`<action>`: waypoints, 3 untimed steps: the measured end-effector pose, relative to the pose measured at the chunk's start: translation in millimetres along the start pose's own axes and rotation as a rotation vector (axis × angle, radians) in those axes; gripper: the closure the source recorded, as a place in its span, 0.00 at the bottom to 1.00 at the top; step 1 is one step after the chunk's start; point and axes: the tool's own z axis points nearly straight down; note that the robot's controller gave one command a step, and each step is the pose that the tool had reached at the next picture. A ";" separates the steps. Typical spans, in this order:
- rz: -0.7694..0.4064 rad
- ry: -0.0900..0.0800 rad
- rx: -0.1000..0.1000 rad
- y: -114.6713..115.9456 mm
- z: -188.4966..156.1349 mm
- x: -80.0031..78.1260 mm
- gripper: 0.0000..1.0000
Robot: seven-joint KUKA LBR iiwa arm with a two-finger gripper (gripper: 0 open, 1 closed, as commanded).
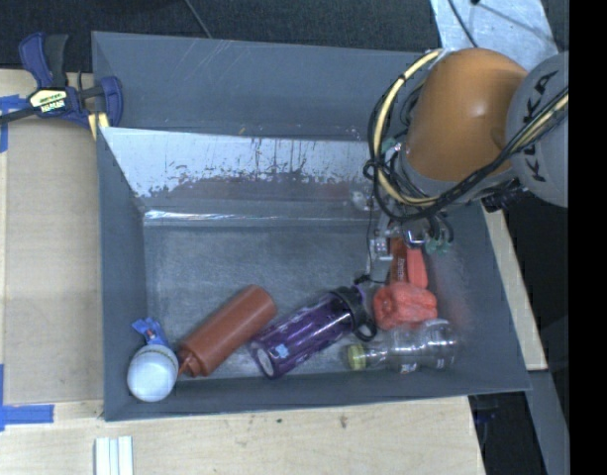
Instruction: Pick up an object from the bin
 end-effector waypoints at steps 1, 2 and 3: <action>0.000 -0.009 0.000 0.0 -4.9 -1.6 0.00; -0.027 -0.013 0.000 -15.4 50.7 22.2 0.00; -0.164 -0.007 0.000 -23.8 86.5 25.8 0.00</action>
Offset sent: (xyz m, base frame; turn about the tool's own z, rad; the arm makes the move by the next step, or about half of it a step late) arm -0.0532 -0.0334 -0.1183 -0.0549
